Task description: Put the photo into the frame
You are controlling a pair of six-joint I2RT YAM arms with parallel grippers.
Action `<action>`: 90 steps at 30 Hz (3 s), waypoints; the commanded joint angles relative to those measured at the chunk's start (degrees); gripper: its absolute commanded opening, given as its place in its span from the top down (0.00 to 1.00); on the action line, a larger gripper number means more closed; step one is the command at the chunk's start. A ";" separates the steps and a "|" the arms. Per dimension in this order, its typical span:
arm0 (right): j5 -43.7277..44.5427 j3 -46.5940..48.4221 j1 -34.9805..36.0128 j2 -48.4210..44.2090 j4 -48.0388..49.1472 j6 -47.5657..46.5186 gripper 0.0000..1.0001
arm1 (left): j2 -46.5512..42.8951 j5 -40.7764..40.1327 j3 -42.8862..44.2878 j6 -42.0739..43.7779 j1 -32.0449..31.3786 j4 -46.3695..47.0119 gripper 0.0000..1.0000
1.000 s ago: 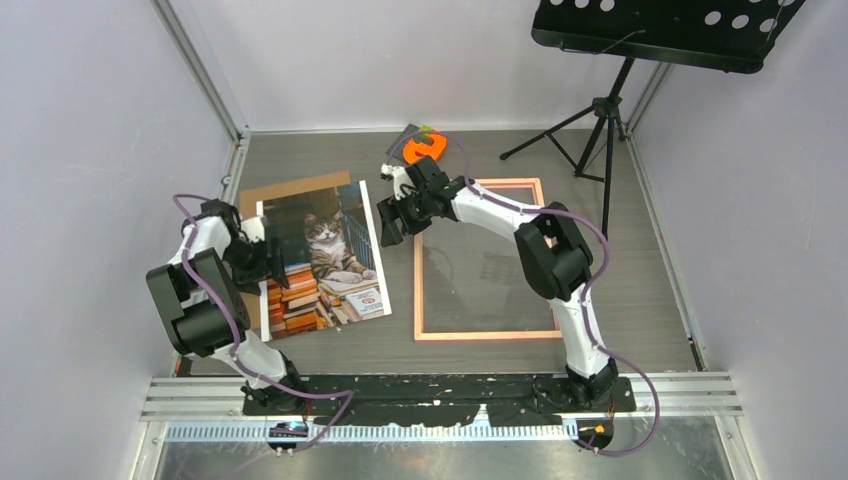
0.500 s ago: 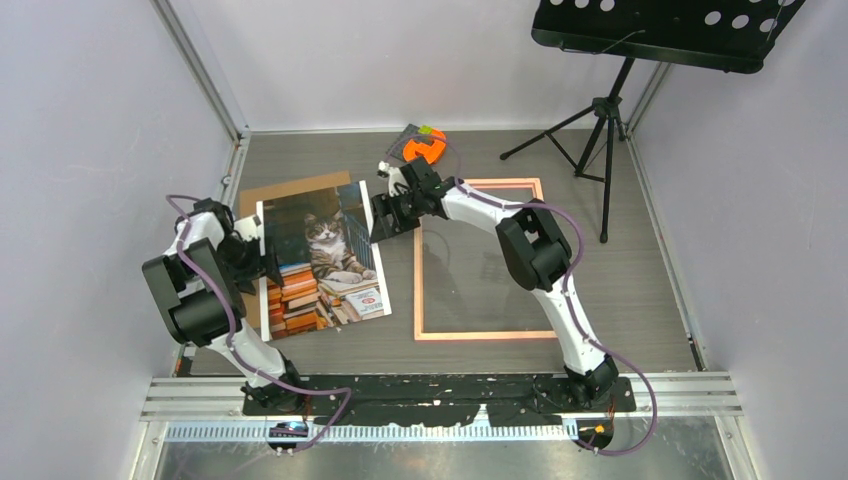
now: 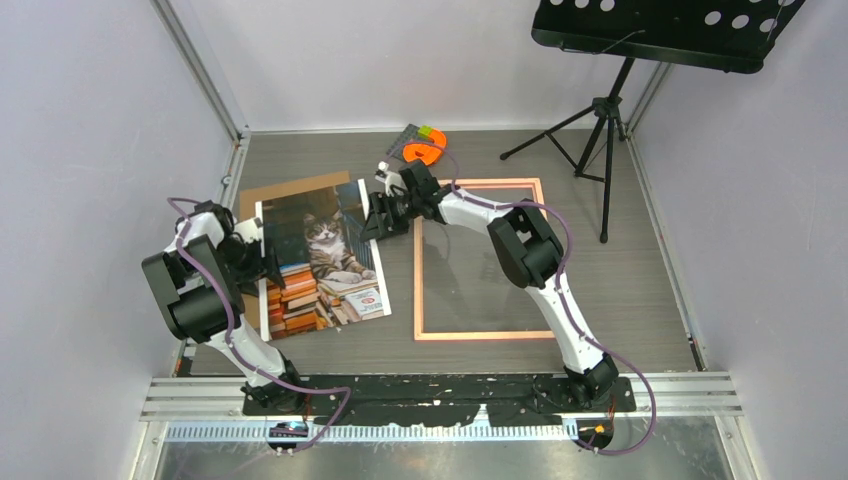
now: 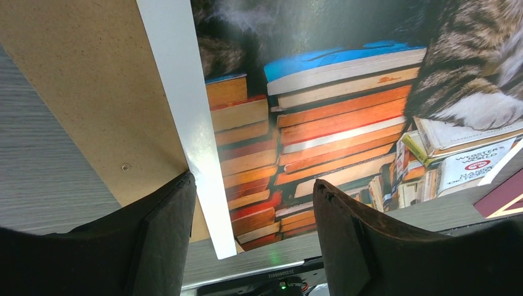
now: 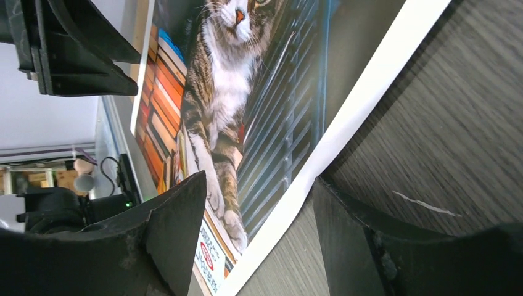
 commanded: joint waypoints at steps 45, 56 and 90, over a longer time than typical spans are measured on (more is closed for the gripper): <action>4.68 -2.70 -1.17 -2.79 -2.83 -5.24 0.93 | -0.66 7.58 0.07 2.99 0.35 -1.54 0.36; 7.92 -3.78 -3.08 -10.75 -5.76 -6.92 0.94 | -8.33 12.26 1.96 0.94 0.35 -2.15 0.32; 27.60 -11.84 1.26 -29.37 -11.40 -6.65 0.94 | 2.06 7.59 31.58 -60.49 -38.84 16.71 0.34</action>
